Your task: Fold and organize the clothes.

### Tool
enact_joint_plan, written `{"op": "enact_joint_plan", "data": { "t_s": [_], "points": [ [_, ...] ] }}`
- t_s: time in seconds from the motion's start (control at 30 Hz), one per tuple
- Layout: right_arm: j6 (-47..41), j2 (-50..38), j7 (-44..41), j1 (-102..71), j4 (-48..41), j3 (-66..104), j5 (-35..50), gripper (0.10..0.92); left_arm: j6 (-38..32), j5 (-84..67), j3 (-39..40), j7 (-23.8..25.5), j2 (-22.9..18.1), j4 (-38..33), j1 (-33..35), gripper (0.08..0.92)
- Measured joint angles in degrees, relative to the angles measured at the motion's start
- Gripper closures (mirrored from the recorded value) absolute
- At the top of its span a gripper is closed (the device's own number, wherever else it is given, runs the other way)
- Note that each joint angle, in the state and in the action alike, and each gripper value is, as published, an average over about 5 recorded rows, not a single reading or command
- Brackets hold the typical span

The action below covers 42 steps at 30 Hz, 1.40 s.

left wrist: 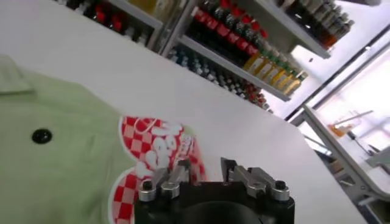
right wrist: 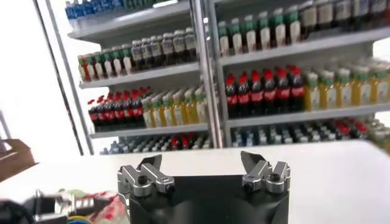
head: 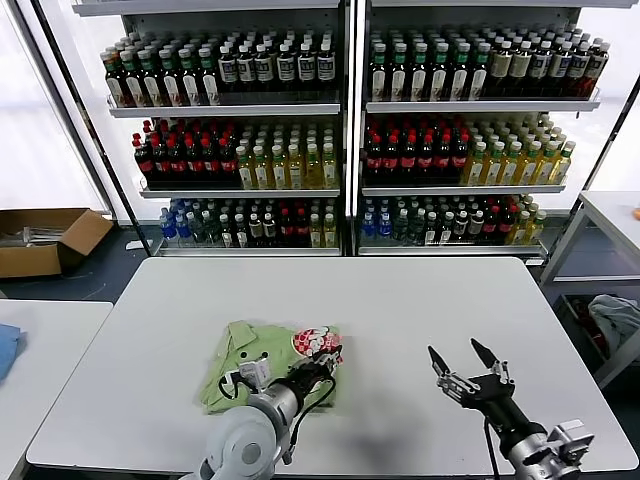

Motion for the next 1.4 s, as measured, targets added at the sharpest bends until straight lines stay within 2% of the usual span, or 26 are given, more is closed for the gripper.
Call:
{"op": "enact_joint_plan", "data": {
  "t_s": [0.43,0.53,0.67,1.03,1.4],
  "points": [
    [-6.67,1.69,6.06,11.71,-8.82,-17.1,1.39,0.203,0.97,0.98,-13.21,3.69,5.29,-11.53,5.59,0.23],
    [-7.78,2.78,6.71,14.45,-11.91,-21.05,1.41,0.203,1.02,1.37,-15.76,4.22,5.62,-13.2,7.31,0.187],
    [-8.99,4.28,7.53,17.84,-15.83,-25.47,1.46,0.222,1.05,1.93,-18.02,4.61,5.6,-14.91,9.49,0.178],
    [-10.74,6.91,8.19,24.12,-22.68,-32.3,1.94,0.527,1.27,2.25,-22.73,5.0,5.47,-17.86,13.34,0.177],
    [-11.4,4.94,6.63,24.03,-22.13,-32.16,1.99,0.846,1.42,1.94,-25.6,4.92,5.69,-19.28,15.07,0.177]
  ]
}}
